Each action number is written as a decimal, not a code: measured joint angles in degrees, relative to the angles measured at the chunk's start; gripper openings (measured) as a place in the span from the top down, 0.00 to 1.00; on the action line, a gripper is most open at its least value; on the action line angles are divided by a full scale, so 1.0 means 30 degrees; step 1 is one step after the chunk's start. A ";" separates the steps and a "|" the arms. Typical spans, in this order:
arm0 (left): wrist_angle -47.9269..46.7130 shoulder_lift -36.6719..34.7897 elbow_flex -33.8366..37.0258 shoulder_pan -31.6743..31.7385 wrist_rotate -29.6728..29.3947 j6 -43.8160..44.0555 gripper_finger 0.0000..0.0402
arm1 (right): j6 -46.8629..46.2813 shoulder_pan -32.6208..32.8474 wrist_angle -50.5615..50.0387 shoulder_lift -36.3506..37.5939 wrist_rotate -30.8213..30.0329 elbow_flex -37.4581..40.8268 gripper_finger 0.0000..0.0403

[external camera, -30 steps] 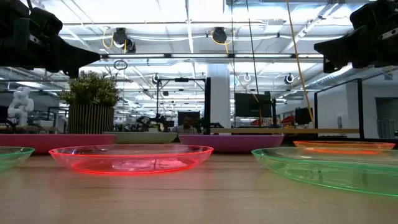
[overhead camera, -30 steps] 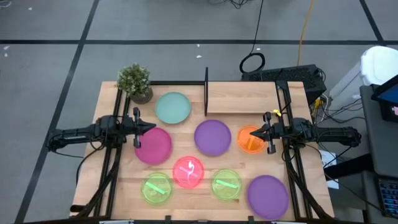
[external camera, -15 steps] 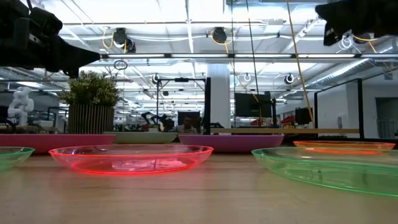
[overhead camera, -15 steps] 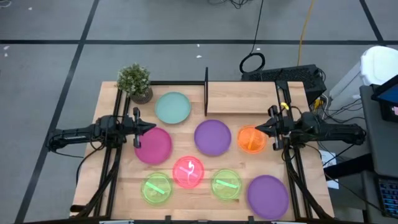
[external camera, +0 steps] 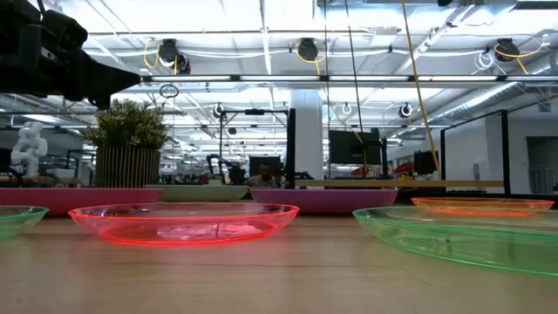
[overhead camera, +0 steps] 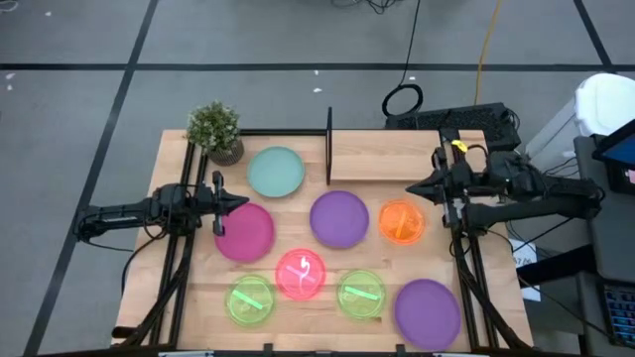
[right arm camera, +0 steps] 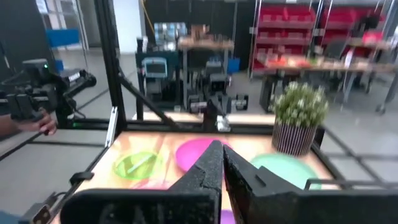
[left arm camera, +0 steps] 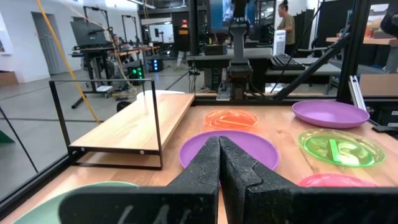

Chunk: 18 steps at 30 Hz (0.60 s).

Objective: Place and stack plates onto a shelf
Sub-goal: Put the top big violet plate on the shelf

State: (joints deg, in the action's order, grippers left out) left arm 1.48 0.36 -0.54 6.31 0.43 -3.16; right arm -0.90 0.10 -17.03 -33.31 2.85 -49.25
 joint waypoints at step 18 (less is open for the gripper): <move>0.0029 0.0000 0.0000 -0.0003 0.0000 0.0000 1.00 | -0.2131 0.0007 -0.4859 -0.6656 -0.2011 -0.4104 1.00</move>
State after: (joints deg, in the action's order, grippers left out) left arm 1.56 0.36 -0.54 6.30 0.43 -3.16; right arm -7.29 0.12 -31.61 -53.28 -3.18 -61.56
